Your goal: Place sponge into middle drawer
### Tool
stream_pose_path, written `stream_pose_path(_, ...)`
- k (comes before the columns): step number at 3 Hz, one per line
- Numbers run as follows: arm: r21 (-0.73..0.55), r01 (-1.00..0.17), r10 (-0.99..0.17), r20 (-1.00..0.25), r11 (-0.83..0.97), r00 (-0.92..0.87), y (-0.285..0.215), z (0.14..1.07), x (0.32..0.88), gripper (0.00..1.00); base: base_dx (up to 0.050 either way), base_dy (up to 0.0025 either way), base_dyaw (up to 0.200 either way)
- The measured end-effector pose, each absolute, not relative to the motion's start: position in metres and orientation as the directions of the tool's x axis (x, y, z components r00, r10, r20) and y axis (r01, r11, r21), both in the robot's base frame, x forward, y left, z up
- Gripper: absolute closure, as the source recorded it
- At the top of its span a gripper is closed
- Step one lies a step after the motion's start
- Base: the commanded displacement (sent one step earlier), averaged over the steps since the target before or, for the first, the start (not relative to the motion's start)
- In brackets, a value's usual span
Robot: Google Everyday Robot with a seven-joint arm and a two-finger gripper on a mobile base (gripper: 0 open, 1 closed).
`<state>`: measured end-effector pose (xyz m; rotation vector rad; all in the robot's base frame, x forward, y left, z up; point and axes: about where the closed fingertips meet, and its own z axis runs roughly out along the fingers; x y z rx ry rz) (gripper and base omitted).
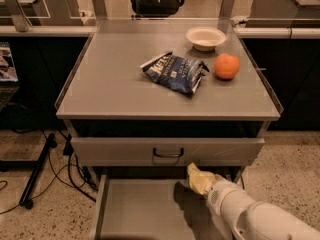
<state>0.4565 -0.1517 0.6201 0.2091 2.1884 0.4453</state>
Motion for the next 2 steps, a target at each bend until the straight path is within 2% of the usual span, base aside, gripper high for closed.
stream_pose_path(1, 0.416, 0.036, 0.333, -0.671, 0.909, -0.662, -0.1576, 0.5848, 0.4639, 1.00, 0.000, 0.00000, 0.000)
stream_pose_path(2, 0.405, 0.037, 0.327, -0.677, 0.913, -0.660, -0.1547, 0.5832, 0.4629, 1.00, 0.000, 0.00000, 0.000)
